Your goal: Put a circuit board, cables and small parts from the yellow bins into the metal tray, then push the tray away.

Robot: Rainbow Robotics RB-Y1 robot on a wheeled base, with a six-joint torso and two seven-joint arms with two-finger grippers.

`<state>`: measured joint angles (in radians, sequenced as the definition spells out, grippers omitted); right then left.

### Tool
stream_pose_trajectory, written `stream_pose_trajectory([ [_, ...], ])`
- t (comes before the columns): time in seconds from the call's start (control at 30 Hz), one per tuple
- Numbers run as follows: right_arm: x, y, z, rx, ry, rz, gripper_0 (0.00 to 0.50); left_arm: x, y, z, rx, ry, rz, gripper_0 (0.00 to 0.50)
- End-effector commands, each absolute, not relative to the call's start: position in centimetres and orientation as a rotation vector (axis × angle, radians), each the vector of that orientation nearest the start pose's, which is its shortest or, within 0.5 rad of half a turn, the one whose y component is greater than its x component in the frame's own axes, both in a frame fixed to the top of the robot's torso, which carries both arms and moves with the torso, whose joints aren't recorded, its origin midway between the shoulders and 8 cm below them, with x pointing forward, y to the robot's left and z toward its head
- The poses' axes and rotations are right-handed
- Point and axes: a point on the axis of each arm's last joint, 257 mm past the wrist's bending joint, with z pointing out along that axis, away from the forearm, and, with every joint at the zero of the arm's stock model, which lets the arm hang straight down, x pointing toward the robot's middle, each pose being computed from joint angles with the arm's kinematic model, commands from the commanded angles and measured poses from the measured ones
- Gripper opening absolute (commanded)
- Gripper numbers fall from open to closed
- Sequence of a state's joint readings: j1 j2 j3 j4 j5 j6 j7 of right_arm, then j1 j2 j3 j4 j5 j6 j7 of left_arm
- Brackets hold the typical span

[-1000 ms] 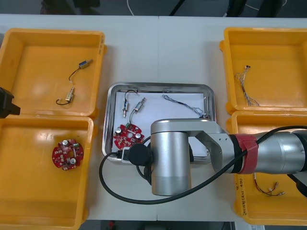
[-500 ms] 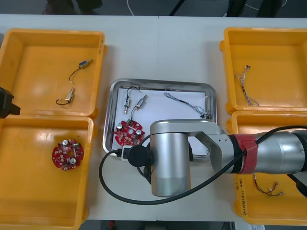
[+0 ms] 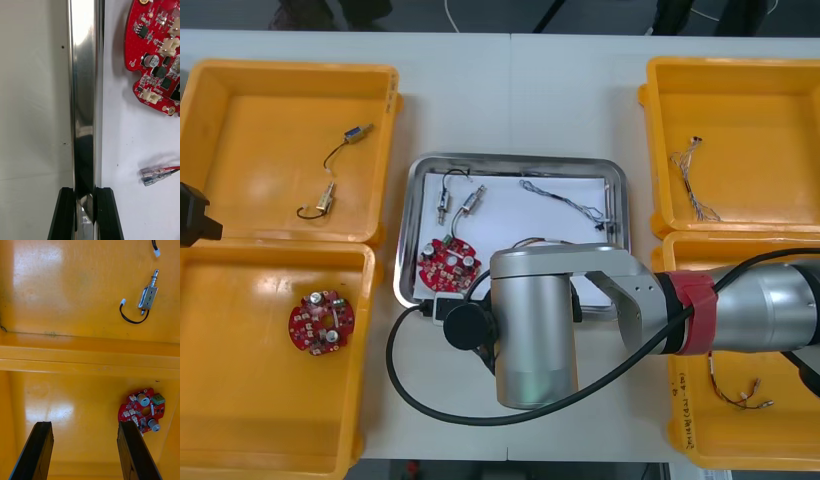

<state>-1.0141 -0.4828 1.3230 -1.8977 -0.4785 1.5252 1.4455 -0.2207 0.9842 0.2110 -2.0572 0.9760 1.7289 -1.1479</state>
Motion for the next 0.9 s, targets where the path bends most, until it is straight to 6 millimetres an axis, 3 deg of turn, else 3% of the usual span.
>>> stream_pose_trajectory([
  [0.03,42.3,-1.2,-26.3,-1.874,1.766,-0.635,0.0,40.5,38.1,-15.1,0.032,2.655,0.0,0.5],
  [0.27,43.9,-1.7,-25.1,-1.847,1.739,-0.691,0.0,40.5,38.1,-15.1,0.032,2.655,0.0,0.5],
  [0.6,48.2,-3.2,-23.1,-1.782,1.746,-0.803,0.0,40.5,38.1,-15.1,0.032,2.655,0.0,0.5],
  [0.9,50.6,-2.9,-20.7,-1.745,1.707,-0.852,0.0,40.5,38.1,-15.1,0.032,2.655,0.0,0.5],
])
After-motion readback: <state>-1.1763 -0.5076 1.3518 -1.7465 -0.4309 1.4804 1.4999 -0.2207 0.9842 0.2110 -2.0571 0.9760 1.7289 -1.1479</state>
